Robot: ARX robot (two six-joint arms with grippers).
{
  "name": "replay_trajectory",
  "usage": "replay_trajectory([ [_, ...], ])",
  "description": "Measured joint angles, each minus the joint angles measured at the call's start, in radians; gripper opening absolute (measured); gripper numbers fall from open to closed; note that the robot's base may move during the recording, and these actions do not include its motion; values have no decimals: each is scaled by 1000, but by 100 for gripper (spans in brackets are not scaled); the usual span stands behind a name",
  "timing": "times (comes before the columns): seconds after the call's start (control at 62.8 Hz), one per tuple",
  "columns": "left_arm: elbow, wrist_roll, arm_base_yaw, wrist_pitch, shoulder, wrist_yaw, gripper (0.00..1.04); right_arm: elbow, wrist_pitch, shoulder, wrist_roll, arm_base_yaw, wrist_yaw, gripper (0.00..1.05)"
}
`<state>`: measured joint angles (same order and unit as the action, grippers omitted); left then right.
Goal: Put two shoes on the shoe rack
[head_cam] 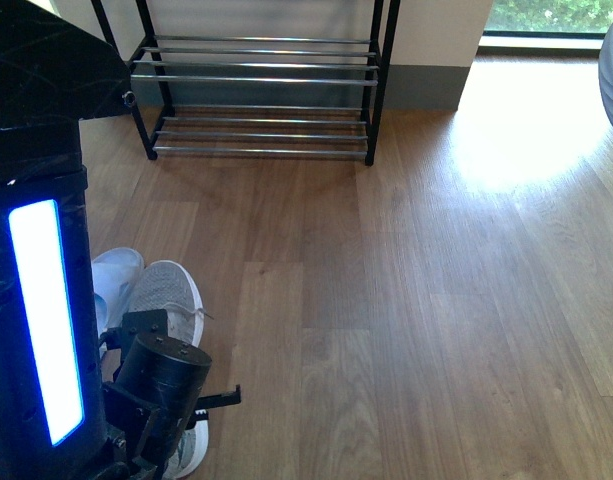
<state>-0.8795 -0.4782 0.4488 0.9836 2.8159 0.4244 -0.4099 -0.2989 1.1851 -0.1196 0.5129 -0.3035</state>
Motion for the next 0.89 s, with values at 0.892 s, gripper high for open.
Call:
replay_trajectory([
  [0.892, 1, 22, 0, 31, 5, 8, 3, 0, 0, 0, 0, 0, 0, 1],
])
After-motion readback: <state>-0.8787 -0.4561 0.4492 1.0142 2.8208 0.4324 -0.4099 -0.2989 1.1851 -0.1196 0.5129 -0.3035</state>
